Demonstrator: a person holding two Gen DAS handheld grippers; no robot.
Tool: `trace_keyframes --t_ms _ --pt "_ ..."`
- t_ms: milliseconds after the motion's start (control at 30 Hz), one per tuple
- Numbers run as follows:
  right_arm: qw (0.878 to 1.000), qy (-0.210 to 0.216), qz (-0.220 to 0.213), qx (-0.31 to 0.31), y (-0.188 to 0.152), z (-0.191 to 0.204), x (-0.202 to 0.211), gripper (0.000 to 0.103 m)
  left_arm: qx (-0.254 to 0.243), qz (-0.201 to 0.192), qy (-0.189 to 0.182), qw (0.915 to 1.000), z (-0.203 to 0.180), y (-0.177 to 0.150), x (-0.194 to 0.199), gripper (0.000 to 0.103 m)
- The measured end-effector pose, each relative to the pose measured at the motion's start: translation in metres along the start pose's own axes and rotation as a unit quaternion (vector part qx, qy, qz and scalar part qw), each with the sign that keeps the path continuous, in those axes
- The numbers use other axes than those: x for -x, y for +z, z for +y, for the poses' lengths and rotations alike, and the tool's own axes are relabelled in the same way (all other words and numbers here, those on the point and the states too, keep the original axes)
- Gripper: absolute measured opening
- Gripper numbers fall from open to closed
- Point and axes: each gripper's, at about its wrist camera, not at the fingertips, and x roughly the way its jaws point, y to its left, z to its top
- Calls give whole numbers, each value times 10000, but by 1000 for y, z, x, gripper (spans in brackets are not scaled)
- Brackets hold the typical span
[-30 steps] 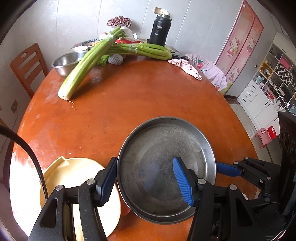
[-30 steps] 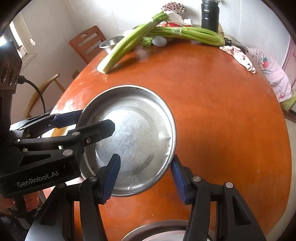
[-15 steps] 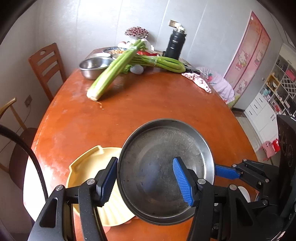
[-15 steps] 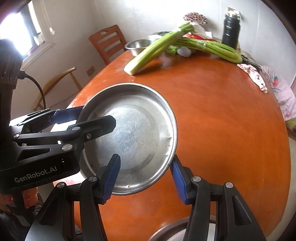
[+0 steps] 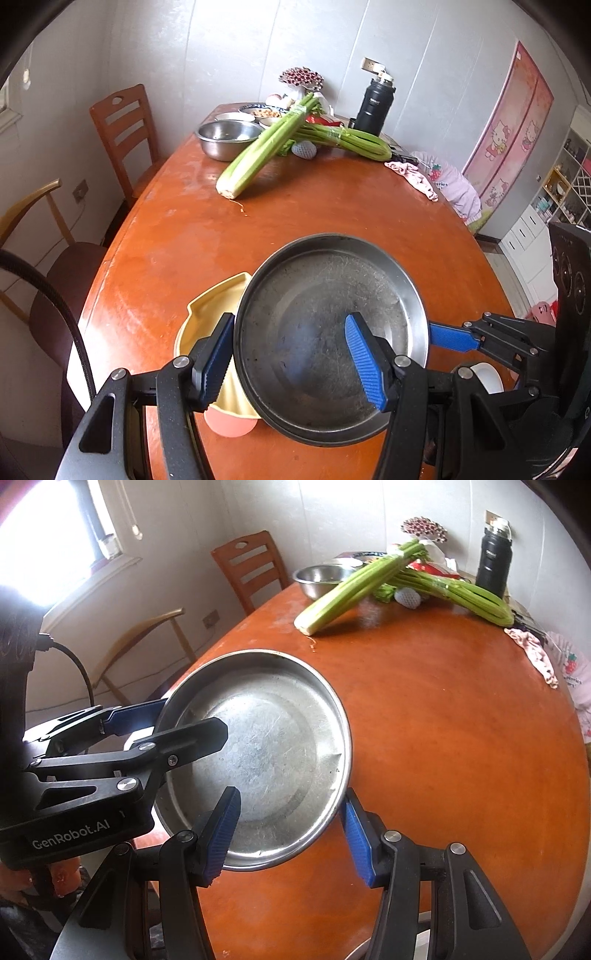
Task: Organize plates and bowls
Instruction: 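Lower the steel plate onto the yellow shell-shaped plate and open the right gripper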
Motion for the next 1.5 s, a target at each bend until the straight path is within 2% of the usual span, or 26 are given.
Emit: trace_keyframes --t_ms 233,600,933,1500 --pt "10000 40 37 80 -2 8 -2 57 160 -45 -78 9998 11 -8 2 60" --pt "9993 3 111 353 1 29 -12 57 400 -3 28 9992 34 -18 0 60" --pt "9987 58 358 359 1 35 -37 57 607 263 49 9978 54 -26 -23 60" --pt "9973 -1 664 302 7 34 -68 57 662 431 57 9969 68 -26 -45 60"
